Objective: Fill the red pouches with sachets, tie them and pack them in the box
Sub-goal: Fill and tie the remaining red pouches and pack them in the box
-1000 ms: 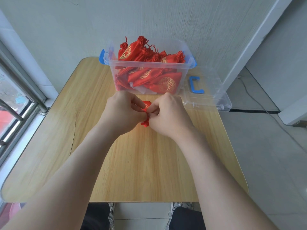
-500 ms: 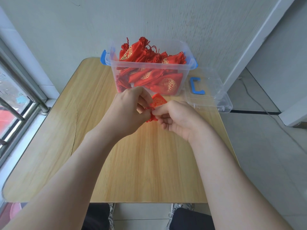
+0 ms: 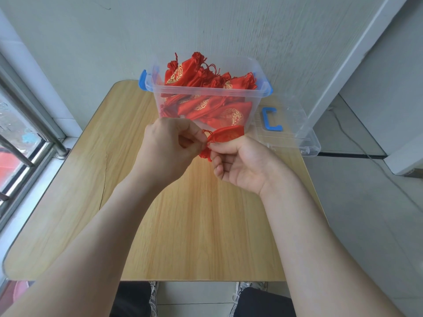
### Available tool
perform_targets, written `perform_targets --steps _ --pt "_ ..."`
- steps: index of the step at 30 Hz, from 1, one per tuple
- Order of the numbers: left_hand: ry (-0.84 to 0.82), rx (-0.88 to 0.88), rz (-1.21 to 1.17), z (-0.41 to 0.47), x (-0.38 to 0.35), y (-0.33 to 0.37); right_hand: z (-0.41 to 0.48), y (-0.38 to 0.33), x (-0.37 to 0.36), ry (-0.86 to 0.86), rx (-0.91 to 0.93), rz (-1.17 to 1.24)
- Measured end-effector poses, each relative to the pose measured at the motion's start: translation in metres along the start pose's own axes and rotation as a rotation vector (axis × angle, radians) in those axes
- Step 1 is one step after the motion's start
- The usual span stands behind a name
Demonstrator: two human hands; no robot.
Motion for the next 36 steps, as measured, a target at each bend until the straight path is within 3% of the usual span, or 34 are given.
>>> perform_targets --steps 6,14,20,25,29,36 --pt "-0.066 0.017 -0.013 -0.002 -0.006 0.0 -0.001 -0.001 0.005 0.051 0.017 0.006" --pt "-0.116 -0.074 0.137 -0.002 -0.012 0.002 0.0 -0.001 0.008 0.104 0.035 -0.075" --pt "-0.231 0.175 0.173 -0.004 -0.022 -0.009 -0.001 -0.005 0.007 0.189 0.115 -0.256" --pt "-0.088 0.298 0.074 -0.001 -0.011 -0.014 -0.001 -0.006 0.01 0.24 0.134 -0.318" --pt "-0.071 0.339 0.057 -0.002 -0.01 -0.021 -0.001 -0.006 0.012 0.288 0.137 -0.37" --pt "-0.188 0.22 0.106 -0.003 -0.023 -0.016 0.0 -0.005 0.004 0.196 0.153 -0.314"
Point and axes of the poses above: each hand's wrist, its own z-axis towards the middle knuckle, its own x-axis out of the back of the hand, y = z × x, the point moved 6 cm from there along z, towards the middle knuckle, and after that the axes turned 10 degrees about -z, right-handed, at the moved point
